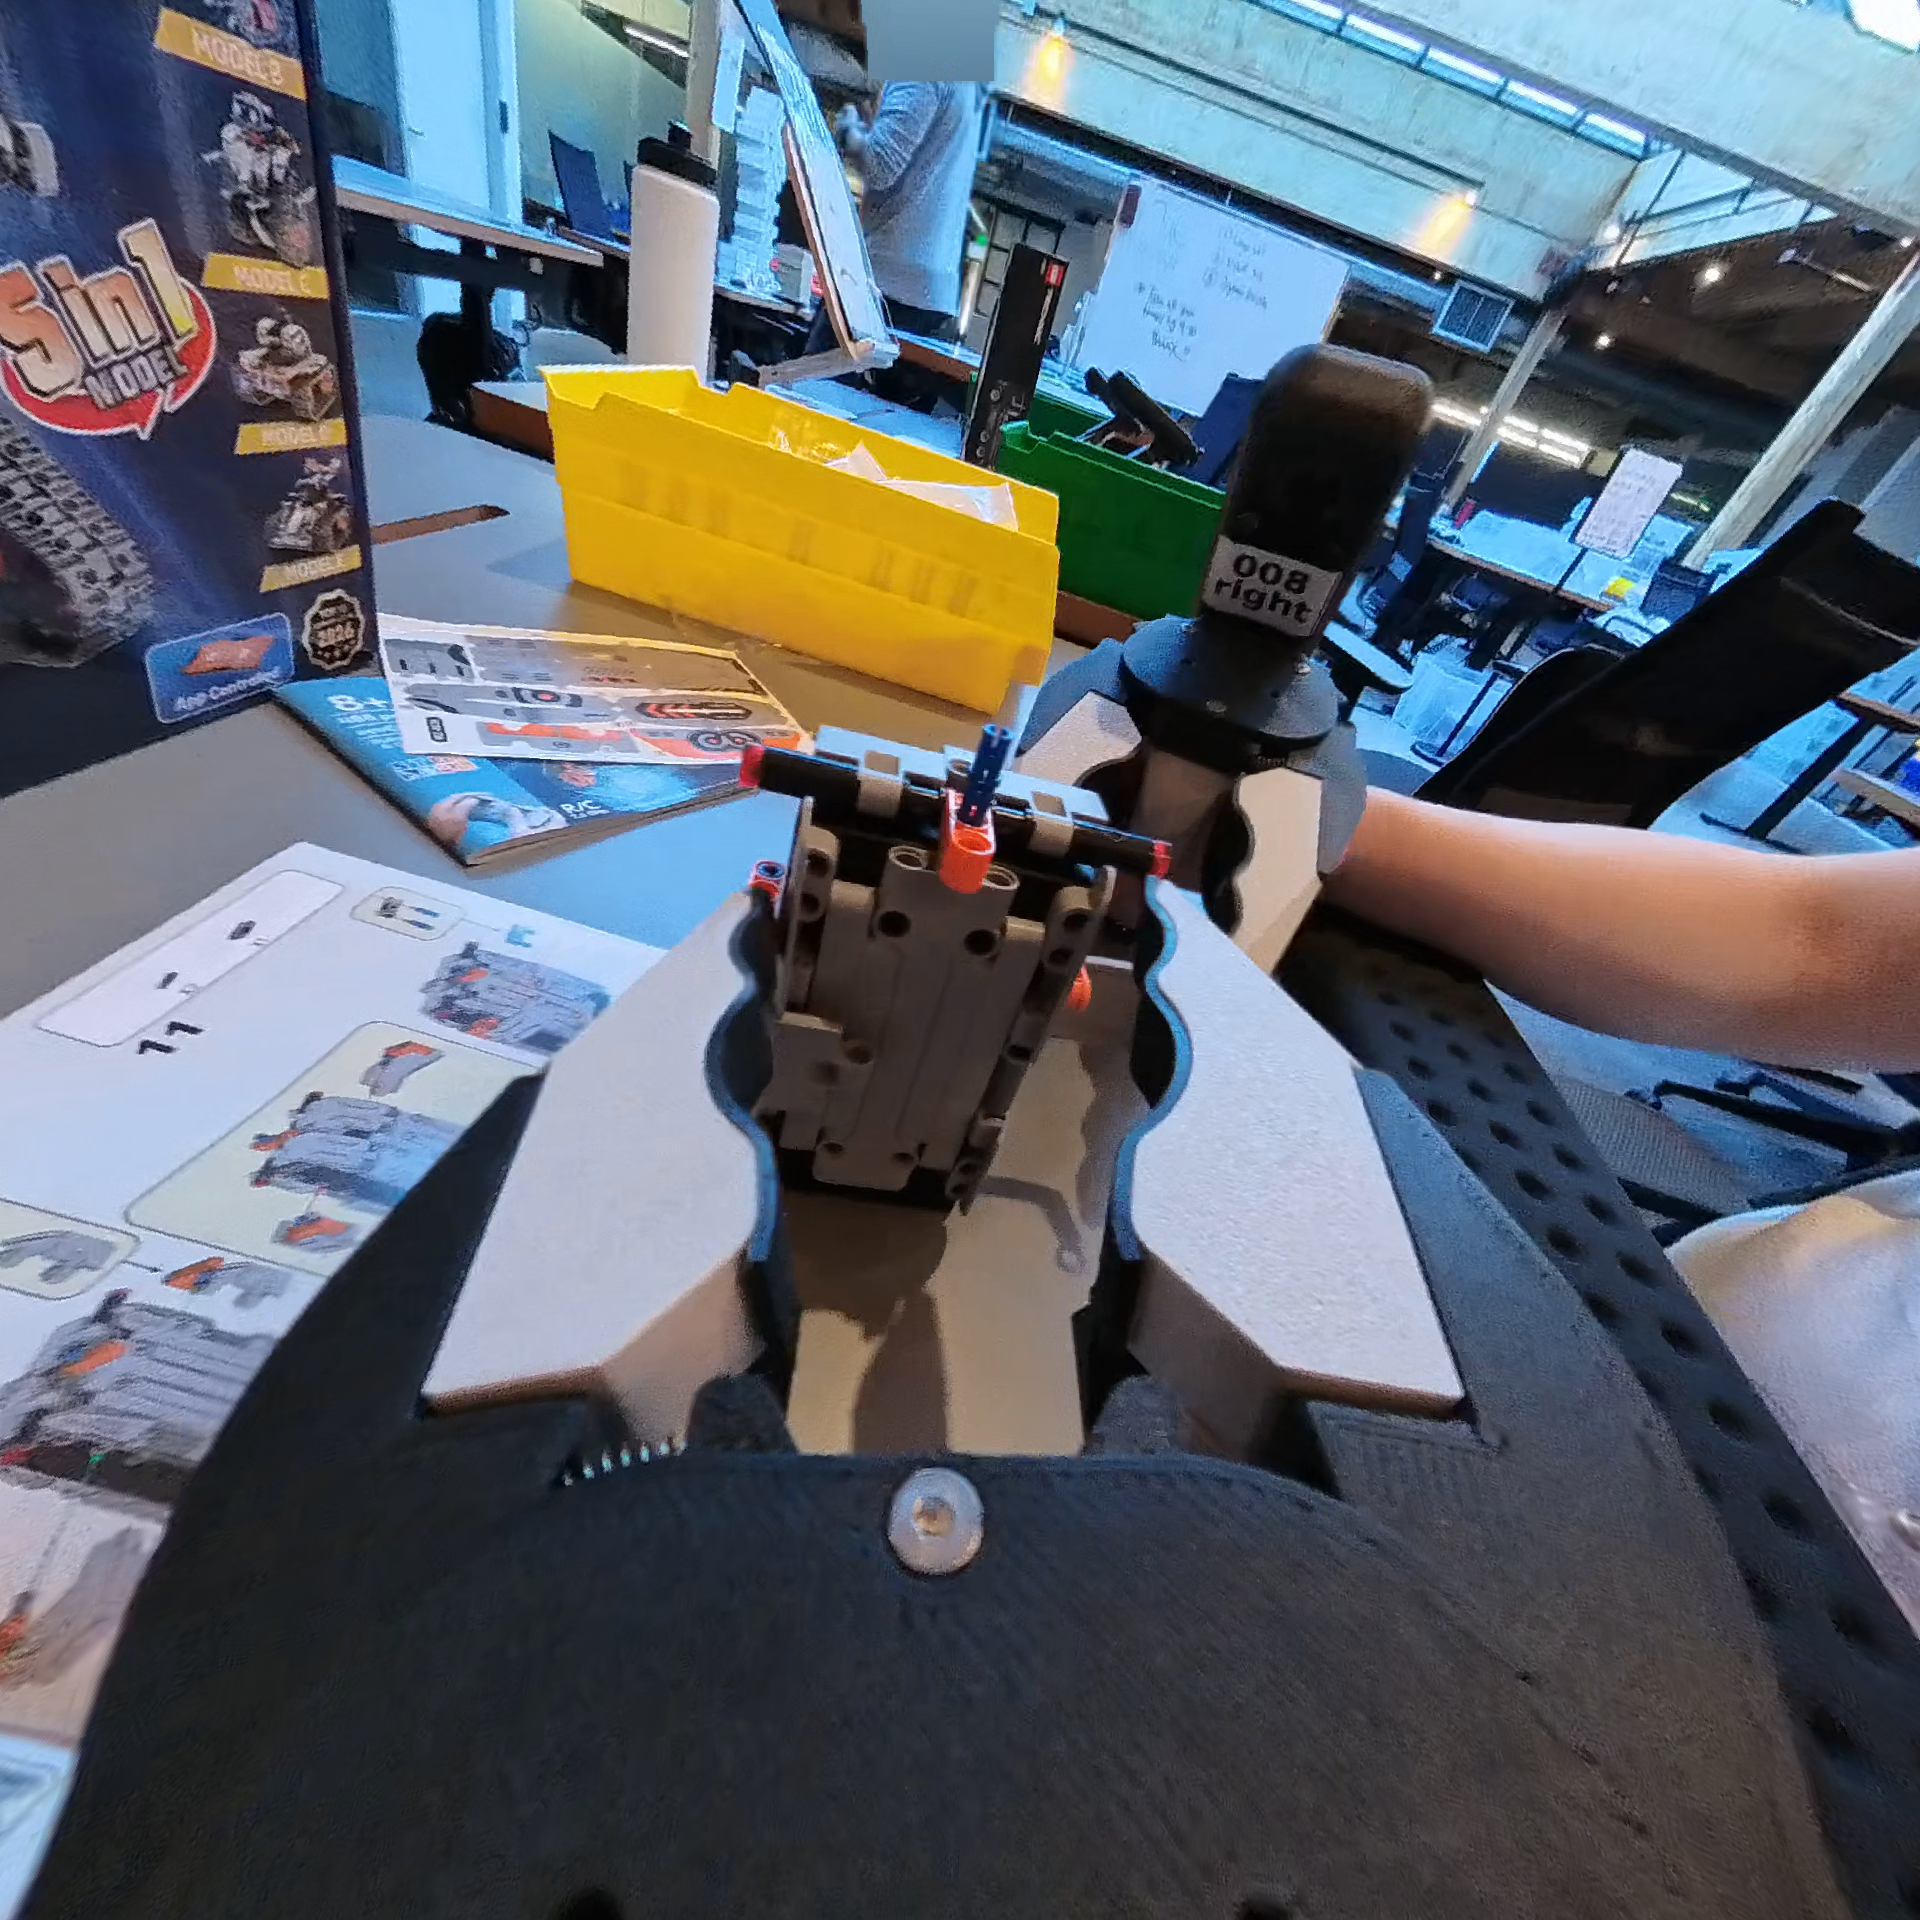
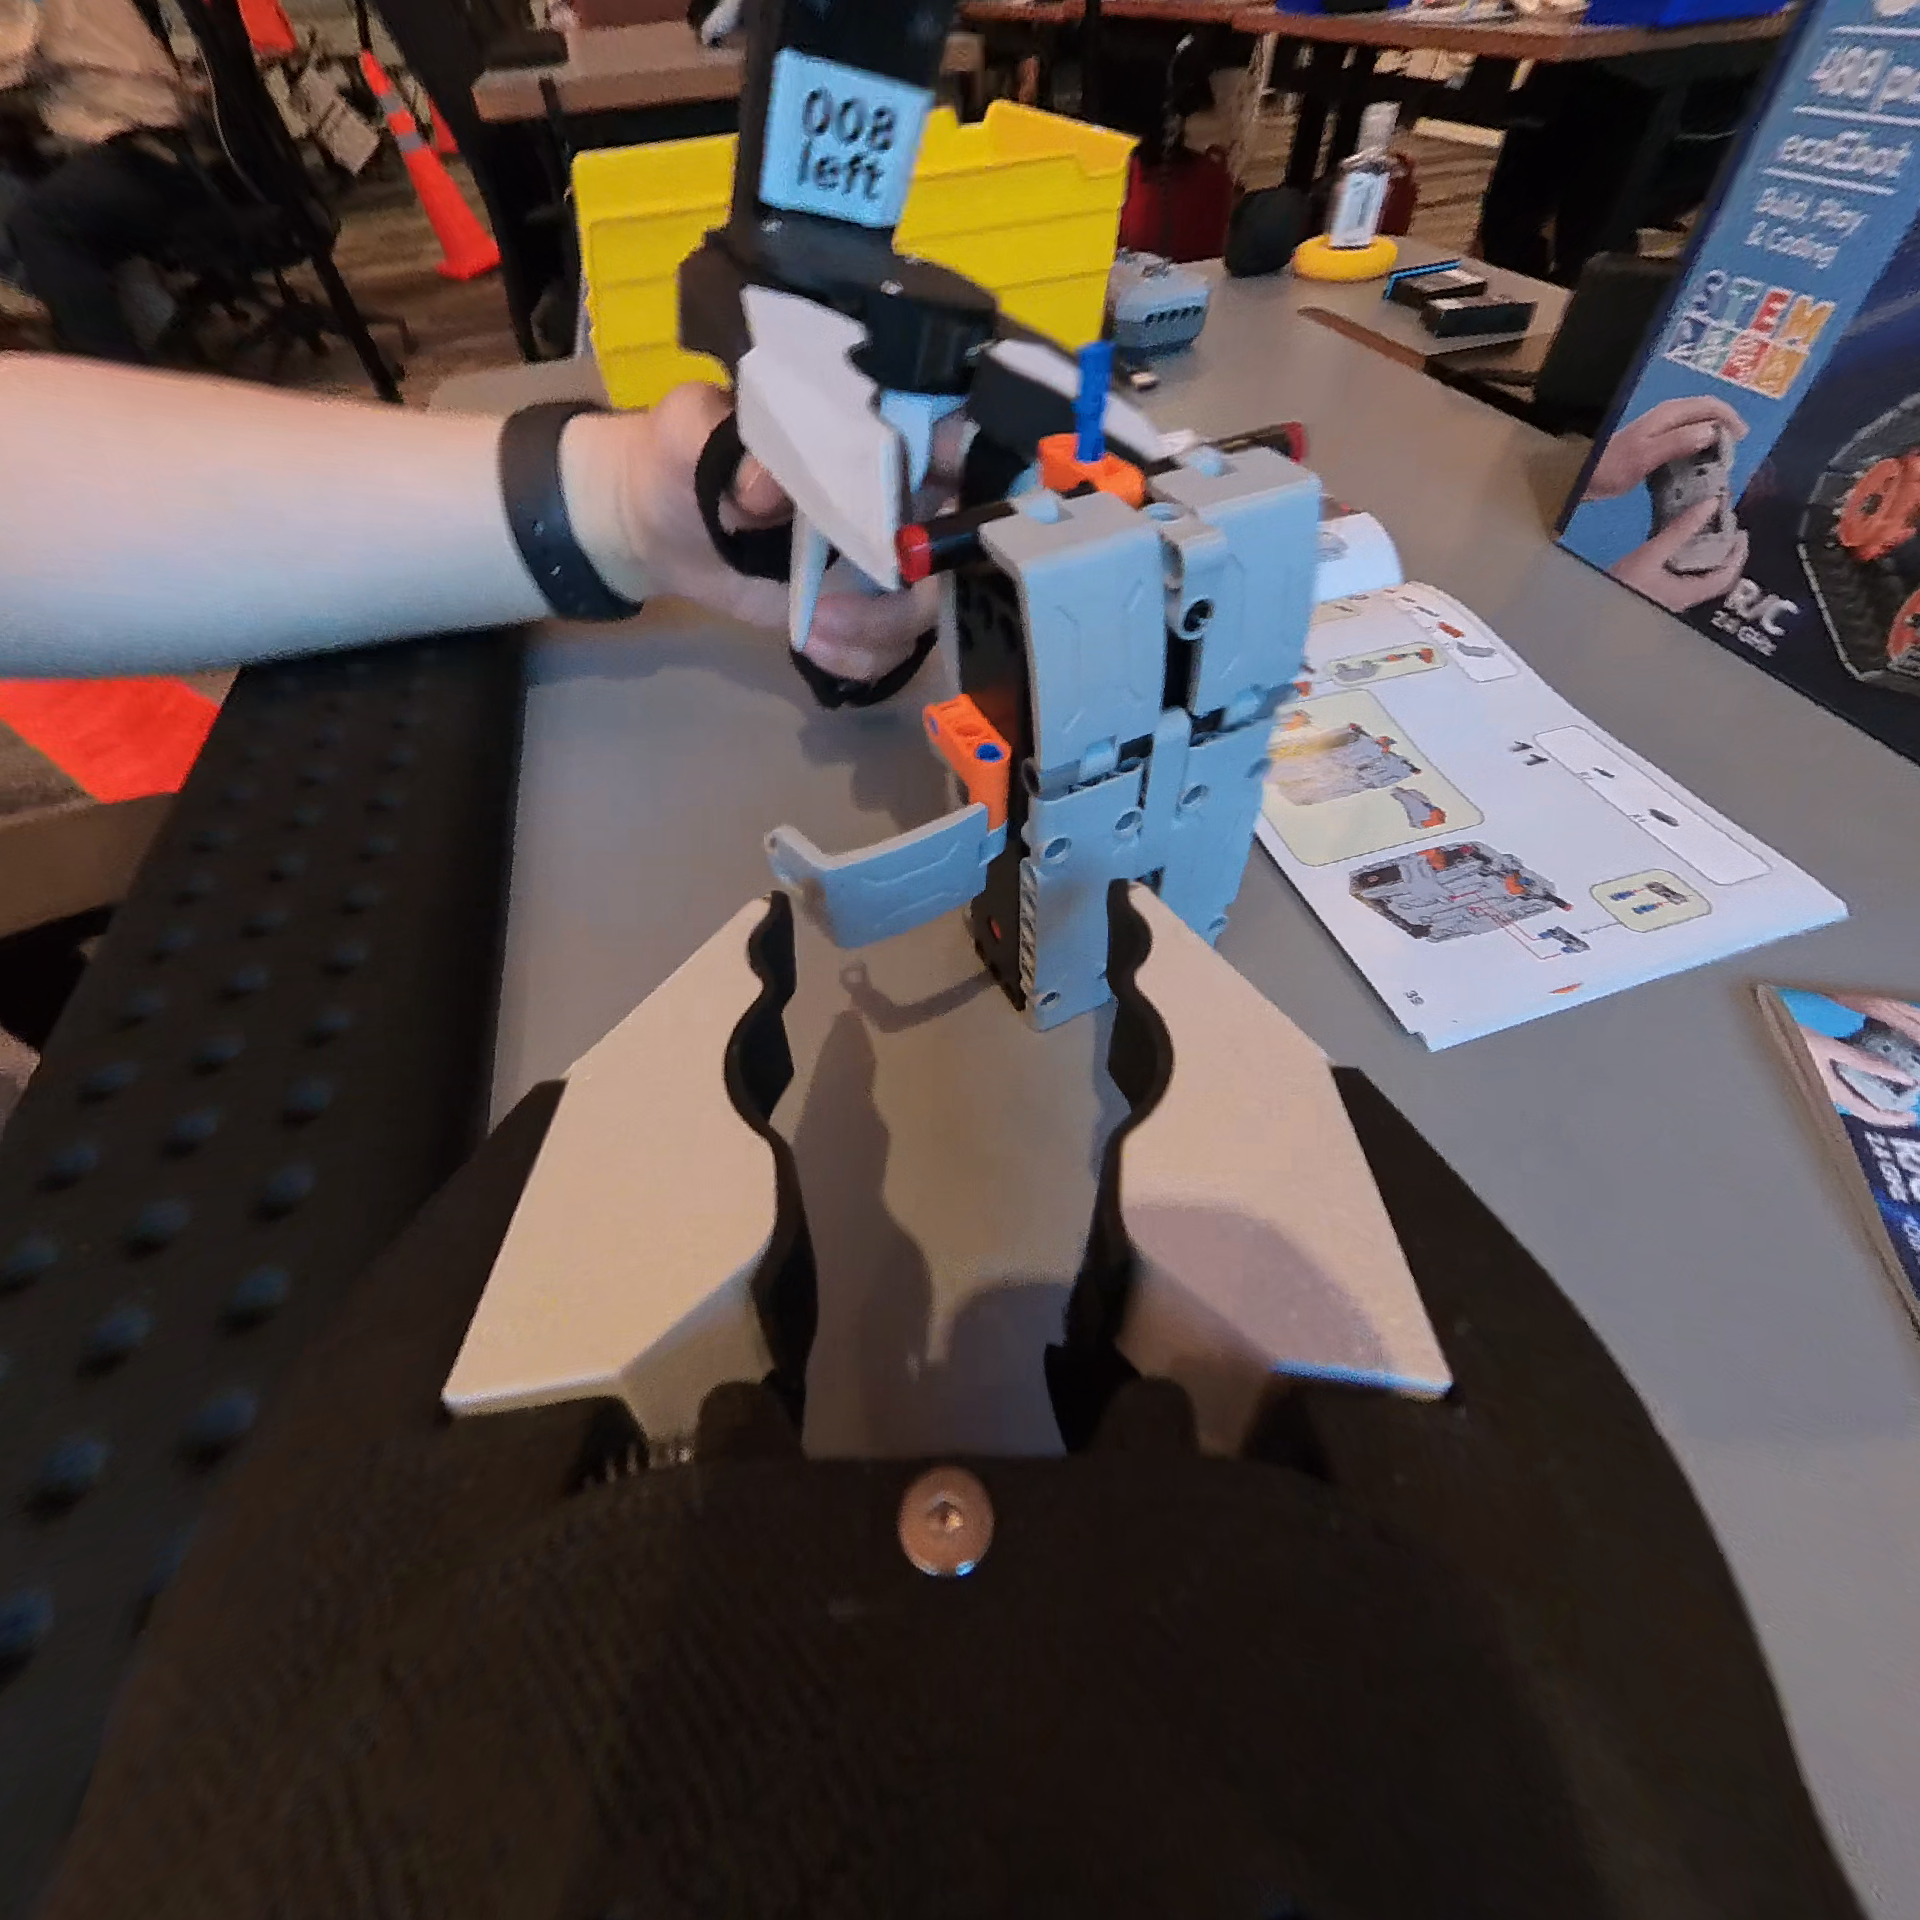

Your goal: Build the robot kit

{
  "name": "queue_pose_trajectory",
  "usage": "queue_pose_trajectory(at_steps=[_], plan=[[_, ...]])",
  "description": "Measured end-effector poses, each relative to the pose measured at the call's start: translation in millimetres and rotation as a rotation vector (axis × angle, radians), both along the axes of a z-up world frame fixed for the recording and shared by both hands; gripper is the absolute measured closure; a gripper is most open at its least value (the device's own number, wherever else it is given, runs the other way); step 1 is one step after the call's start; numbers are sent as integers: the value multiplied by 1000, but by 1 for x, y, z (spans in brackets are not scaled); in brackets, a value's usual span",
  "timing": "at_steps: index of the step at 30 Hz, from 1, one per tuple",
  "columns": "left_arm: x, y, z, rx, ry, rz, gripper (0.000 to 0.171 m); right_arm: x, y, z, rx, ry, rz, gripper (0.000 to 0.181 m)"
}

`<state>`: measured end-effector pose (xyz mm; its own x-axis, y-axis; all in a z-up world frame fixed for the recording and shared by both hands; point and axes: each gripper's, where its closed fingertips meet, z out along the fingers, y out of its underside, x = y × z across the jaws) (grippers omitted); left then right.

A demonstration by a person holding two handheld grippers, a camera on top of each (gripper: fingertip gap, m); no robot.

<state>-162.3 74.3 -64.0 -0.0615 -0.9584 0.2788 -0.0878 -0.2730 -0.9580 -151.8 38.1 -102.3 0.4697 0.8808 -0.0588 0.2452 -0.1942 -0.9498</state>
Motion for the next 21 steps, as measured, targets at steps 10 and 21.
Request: queue_pose_trajectory(at_steps=[10,21], plan=[[-8,-1,-3,51,-1,97,110,16,-13,6,-5,37,-26,161],[-4,0,-3,78,46,146,111,10,-17,3,38,-39,-69,171]])
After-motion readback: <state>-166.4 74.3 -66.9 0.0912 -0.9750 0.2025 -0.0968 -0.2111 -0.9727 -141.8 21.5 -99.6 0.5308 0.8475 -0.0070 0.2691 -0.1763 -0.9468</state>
